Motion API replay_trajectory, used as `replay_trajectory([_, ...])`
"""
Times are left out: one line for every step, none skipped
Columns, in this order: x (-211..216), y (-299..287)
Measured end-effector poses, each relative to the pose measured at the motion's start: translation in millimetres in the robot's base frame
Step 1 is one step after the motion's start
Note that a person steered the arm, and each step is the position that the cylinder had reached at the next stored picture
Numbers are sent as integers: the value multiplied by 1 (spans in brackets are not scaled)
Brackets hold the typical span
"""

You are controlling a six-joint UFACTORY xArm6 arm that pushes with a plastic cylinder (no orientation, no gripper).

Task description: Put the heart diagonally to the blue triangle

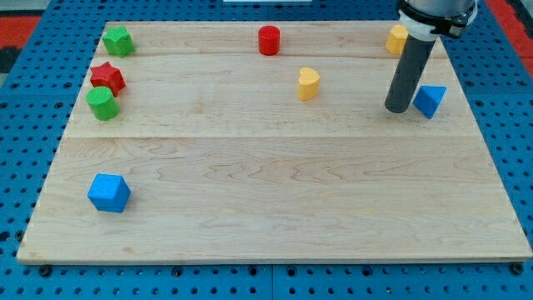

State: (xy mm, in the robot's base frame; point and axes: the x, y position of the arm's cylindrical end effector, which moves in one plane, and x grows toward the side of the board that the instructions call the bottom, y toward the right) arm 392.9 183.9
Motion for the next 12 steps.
replay_trajectory([-2,-3])
replay_trajectory([22,-61])
replay_trajectory([70,-113])
replay_trajectory([92,-168])
replay_trajectory([112,-217])
replay_trajectory([95,-241])
replay_trajectory([57,-243])
replay_trajectory([48,-246])
replay_trajectory([41,-246])
replay_trajectory([-3,-252])
replay_trajectory([-45,-251])
replay_trajectory([-71,-225])
